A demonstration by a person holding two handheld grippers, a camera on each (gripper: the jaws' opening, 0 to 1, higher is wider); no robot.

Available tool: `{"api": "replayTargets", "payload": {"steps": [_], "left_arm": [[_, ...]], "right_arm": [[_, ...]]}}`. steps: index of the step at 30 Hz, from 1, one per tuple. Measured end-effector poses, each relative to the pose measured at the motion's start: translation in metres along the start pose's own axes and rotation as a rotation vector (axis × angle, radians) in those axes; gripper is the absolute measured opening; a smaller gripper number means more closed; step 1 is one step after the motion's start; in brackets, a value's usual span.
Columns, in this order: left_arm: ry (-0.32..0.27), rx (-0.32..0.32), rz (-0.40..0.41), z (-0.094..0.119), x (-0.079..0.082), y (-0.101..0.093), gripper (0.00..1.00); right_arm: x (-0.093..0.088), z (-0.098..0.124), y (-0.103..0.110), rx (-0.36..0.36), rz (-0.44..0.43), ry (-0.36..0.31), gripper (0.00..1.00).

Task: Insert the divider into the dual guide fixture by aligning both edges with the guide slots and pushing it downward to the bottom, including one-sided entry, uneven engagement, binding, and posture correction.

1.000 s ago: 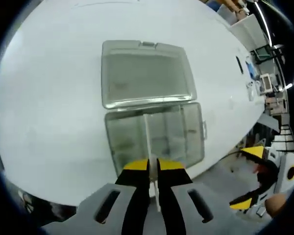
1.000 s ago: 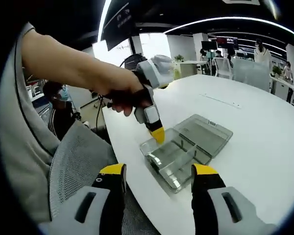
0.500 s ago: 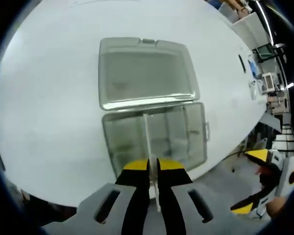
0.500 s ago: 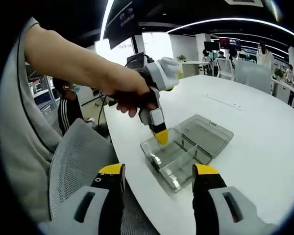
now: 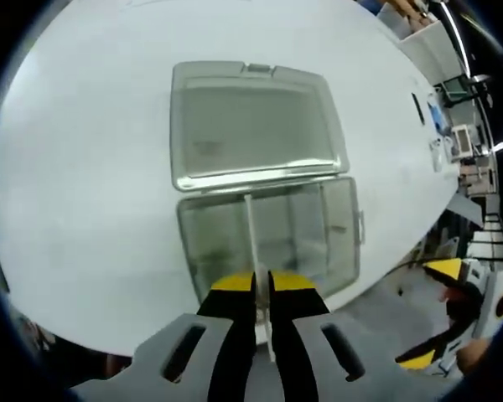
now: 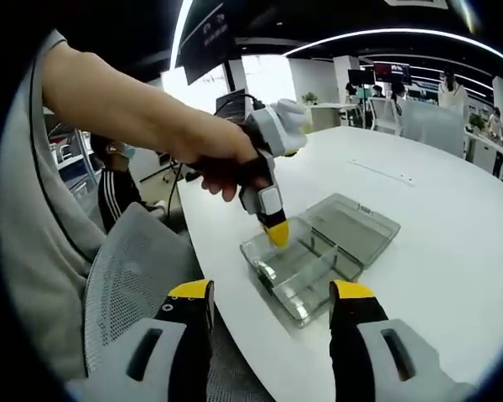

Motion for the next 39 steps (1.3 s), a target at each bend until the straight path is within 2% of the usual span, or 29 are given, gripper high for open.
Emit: {"api": "replayTargets", "payload": {"steps": [39], "left_arm": [[0.034,0.037,0.007,-0.0091,0.0004,0.0021,0.02]], "right_arm": [[-0.0036,-0.0018,-0.0027,0.003,-0.021,0.004,0.52]]}}
Point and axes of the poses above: the point that each gripper's makers call its tool centre point, and the gripper's own axes: z roughly backward along the fingers, y roughly to its left, x roughly out of its top, the point moved 3 cm from there along z, roughly backward along the fingers, and after that the axes turned 9 degrees about z, right-handed, at the moved point
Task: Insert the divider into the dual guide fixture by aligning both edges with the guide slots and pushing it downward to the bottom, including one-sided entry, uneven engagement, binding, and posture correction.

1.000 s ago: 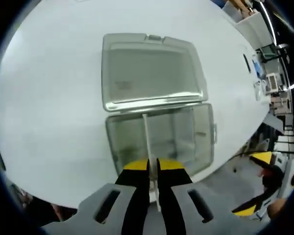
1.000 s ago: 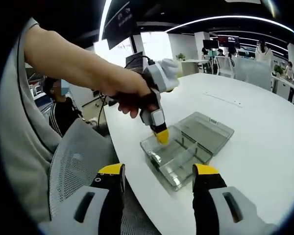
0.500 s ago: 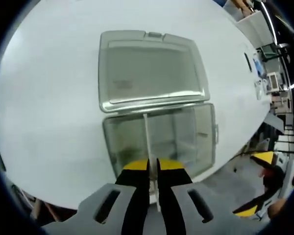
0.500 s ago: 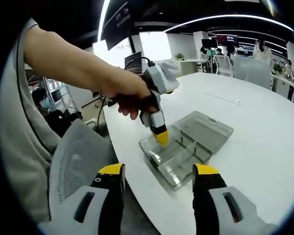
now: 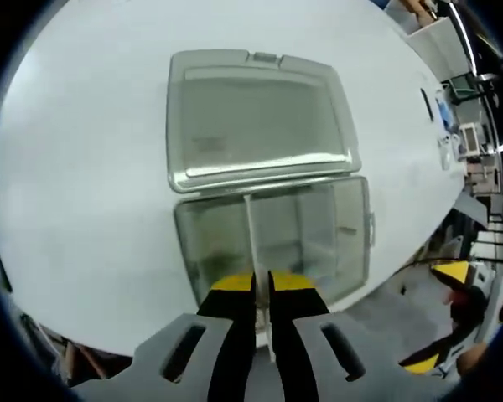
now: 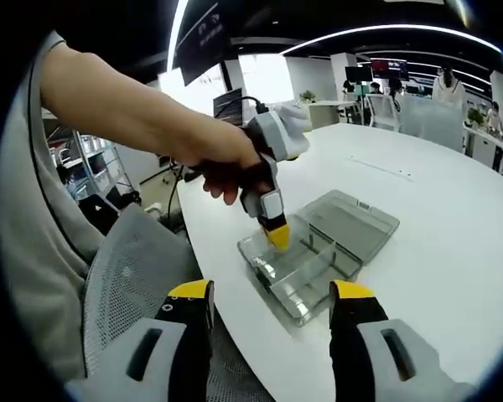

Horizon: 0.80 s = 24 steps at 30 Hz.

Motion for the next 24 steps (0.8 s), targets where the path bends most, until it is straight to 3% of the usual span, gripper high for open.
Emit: {"api": "replayTargets", "payload": {"steps": [24], "left_arm": [[0.004,0.039,-0.031,-0.0033,0.0006,-0.0027,0.02]], "right_arm": [[-0.0017,0.0028,-0.0019,-0.001,-0.007,0.001,0.52]]}}
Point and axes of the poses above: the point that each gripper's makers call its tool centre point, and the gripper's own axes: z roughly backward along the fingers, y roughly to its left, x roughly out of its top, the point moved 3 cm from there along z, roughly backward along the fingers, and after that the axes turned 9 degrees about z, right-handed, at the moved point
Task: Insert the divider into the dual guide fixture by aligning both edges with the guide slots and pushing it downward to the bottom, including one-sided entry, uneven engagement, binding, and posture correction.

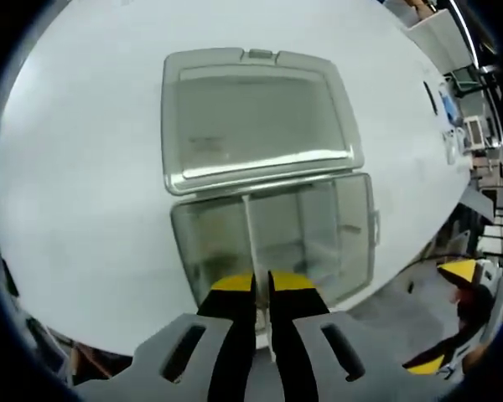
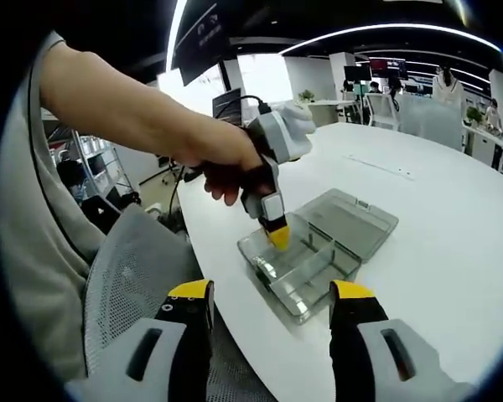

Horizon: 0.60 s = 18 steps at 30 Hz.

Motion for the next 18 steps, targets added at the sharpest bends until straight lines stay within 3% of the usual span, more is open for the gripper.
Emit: {"api": "replayTargets", "payload": {"steps": [18], "left_arm": [[0.006,0.015,-0.012,-0.0024,-0.0003,0.0034,0.02]], "right_arm": [[-0.0010,-0.0009,-0.0001,0.004,-0.004,0.005,0.52]]}}
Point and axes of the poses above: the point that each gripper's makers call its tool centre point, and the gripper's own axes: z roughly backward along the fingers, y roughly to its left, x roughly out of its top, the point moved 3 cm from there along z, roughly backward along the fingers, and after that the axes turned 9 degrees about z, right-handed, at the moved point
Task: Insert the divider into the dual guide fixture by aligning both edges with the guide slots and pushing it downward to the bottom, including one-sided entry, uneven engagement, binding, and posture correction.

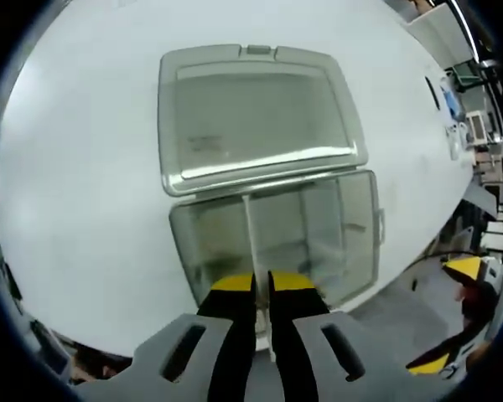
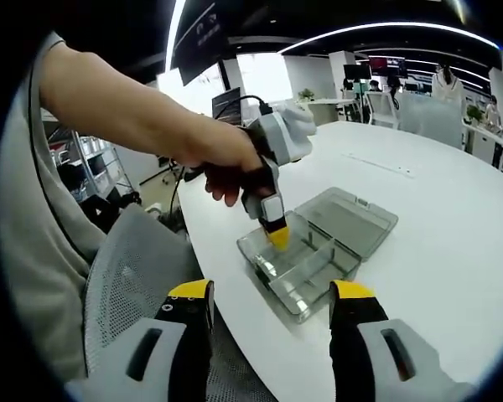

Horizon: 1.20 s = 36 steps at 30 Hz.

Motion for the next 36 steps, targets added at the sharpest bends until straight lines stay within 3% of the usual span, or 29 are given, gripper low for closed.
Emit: {"api": "replayTargets", "payload": {"steps": [36], "left_arm": [[-0.001,0.000,-0.009,0.0005,0.0012,-0.0019,0.02]], "right_arm": [[-0.0022,0.0011,0.0004,-0.001,-0.007,0.001,0.52]]}}
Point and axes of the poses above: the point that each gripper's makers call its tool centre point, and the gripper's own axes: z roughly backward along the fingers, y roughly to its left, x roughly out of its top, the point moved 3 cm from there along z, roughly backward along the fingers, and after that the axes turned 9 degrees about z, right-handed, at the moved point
